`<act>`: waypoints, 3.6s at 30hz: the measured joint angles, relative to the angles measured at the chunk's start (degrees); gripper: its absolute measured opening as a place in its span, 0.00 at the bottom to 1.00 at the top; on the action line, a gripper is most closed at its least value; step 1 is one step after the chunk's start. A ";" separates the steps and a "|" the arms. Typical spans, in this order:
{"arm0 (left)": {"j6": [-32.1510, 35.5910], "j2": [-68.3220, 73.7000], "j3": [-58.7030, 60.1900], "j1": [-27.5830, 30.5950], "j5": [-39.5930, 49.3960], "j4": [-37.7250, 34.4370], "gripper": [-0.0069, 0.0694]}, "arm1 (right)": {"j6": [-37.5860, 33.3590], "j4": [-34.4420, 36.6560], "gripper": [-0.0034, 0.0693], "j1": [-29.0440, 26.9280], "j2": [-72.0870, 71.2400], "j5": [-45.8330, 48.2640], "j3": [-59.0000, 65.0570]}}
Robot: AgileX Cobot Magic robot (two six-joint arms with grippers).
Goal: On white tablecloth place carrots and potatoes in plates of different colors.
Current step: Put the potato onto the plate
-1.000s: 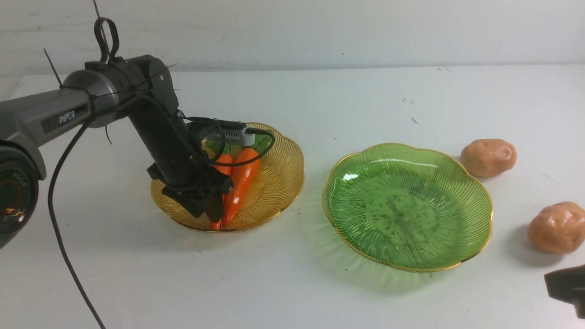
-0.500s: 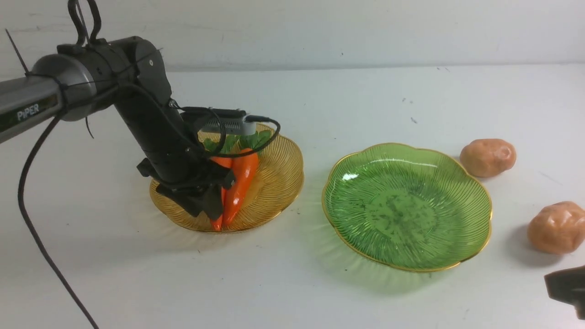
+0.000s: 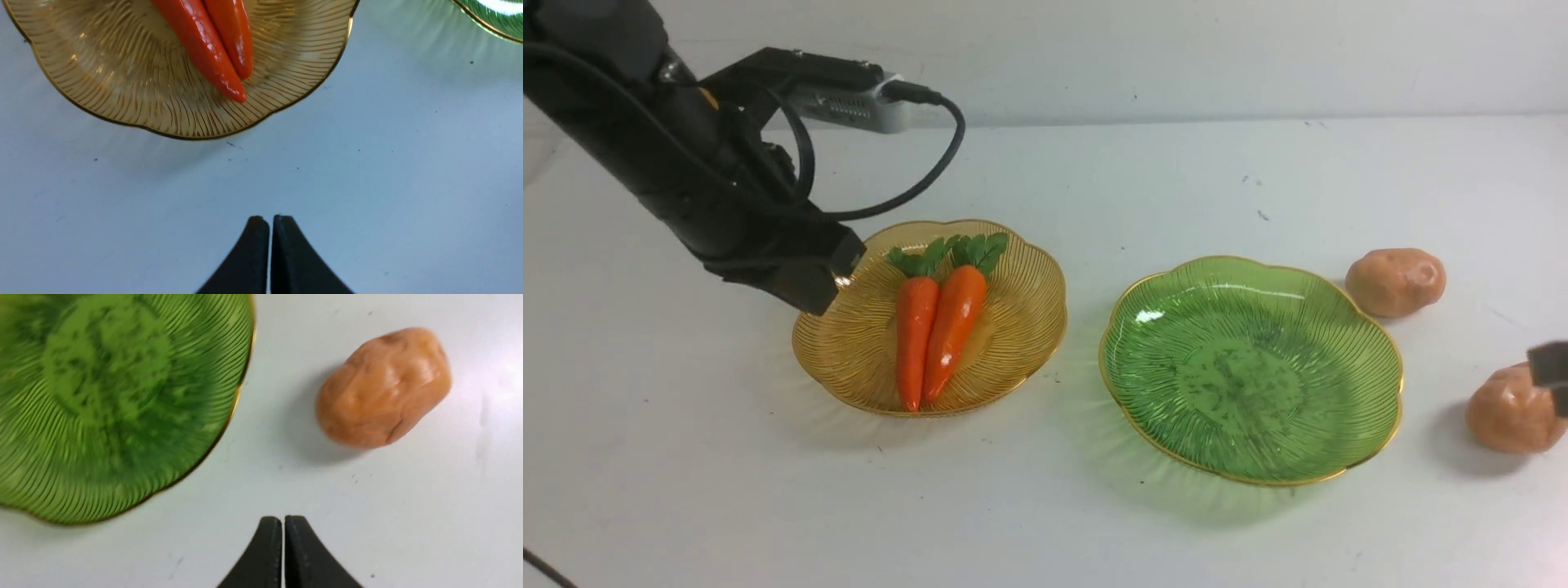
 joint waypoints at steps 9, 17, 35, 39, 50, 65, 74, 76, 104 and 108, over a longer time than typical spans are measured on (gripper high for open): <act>0.00 -0.32 0.77 0.00 0.06 -0.19 0.09 | 22.62 -11.05 0.66 0.00 17.76 -1.84 -7.70; 0.00 -0.32 0.77 0.00 0.06 -0.19 0.09 | 44.00 -16.73 0.98 0.00 23.45 -0.98 -8.98; 0.12 -0.32 0.77 0.00 0.06 -0.86 0.09 | 59.71 -21.66 0.84 0.00 36.31 -3.01 -9.27; 0.61 -0.32 0.82 0.00 0.06 -0.86 0.09 | 48.44 -22.03 0.78 0.00 36.11 1.29 -13.32; 0.63 -0.32 0.84 0.00 0.06 -1.03 0.09 | 17.51 -9.96 0.78 3.62 30.36 5.41 -28.13; 0.75 -0.32 0.84 0.00 0.06 -1.10 0.09 | 3.44 -1.90 0.78 17.41 38.91 -2.40 -28.43; 0.75 -0.32 0.84 0.00 0.06 -1.10 0.09 | 5.91 -3.84 0.95 17.89 41.08 -1.42 -28.93; 0.75 -0.32 0.84 0.00 0.06 -1.15 0.09 | 5.55 -3.90 0.98 17.89 41.08 1.54 -31.07; 0.76 -0.27 0.84 0.00 0.06 -1.26 0.09 | 23.69 1.04 0.55 -0.59 46.74 11.07 -49.48; 0.76 -0.27 0.84 0.00 0.06 -1.26 0.09 | 36.97 0.73 0.91 -0.59 48.47 11.44 -49.48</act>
